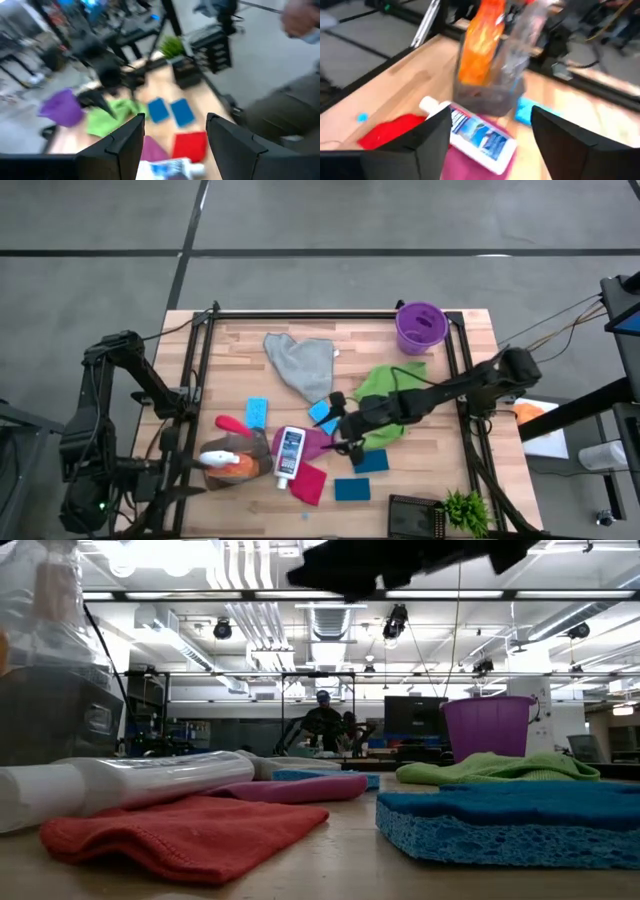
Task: Pick & Place Kitchen Items
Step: Put the white plastic restorer bottle into the gray bin
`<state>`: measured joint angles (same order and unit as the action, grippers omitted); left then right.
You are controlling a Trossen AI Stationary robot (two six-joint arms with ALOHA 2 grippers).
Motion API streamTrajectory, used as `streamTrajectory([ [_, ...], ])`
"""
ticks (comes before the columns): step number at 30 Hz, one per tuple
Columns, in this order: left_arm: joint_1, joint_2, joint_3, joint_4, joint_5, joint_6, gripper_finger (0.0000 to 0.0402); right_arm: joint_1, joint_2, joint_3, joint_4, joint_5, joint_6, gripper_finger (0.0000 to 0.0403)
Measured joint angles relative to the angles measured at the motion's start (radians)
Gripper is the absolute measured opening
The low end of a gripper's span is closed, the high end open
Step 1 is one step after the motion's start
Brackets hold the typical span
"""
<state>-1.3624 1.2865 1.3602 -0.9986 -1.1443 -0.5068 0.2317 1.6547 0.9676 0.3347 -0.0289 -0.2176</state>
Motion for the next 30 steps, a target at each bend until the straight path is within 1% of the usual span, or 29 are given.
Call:
streamTrajectory([
  [3, 0.002, -0.002, -0.006, -0.001, -0.039, 0.032, 0.0214, 0.012, 0.078, 0.032, 0.002, -0.038, -0.003, 0.0284],
  [8, 0.01, -0.001, -0.007, -0.002, -0.079, 0.063, 0.0214, 0.054, 0.225, 0.099, -0.005, -0.04, -0.054, 0.0277],
  [13, 0.013, -0.001, -0.011, -0.024, -0.087, 0.065, 0.0214, 0.088, 0.351, 0.217, -0.028, -0.036, -0.121, 0.0247],
  [18, 0.029, -0.002, -0.052, -0.026, -0.095, 0.058, 0.0214, 0.104, 0.437, 0.376, -0.195, -0.036, -0.143, 0.0211],
  [20, 0.038, -0.003, -0.058, -0.02, -0.094, 0.028, 0.0214, 0.106, 0.454, 0.438, -0.263, -0.039, -0.142, 0.0197],
  [23, 0.043, -0.011, -0.058, 0.026, -0.096, -0.008, 0.0214, 0.106, 0.46, 0.495, -0.335, -0.096, -0.137, 0.018],
  [25, 0.043, -0.019, -0.058, 0.099, -0.151, 0.038, 0.0214, 0.105, 0.456, 0.506, -0.334, -0.151, -0.129, 0.0169],
  [27, 0.047, -0.034, -0.058, 0.184, -0.228, 0.09, 0.0214, 0.101, 0.444, 0.506, -0.308, -0.213, -0.125, 0.0159],
  [28, 0.057, -0.044, -0.058, 0.215, -0.246, 0.111, 0.0214, 0.097, 0.441, 0.502, -0.278, -0.248, -0.118, 0.0155],
  [30, 0.088, -0.058, -0.058, 0.254, -0.249, 0.134, 0.0214, 0.088, 0.437, 0.501, -0.212, -0.329, -0.099, 0.0147],
])
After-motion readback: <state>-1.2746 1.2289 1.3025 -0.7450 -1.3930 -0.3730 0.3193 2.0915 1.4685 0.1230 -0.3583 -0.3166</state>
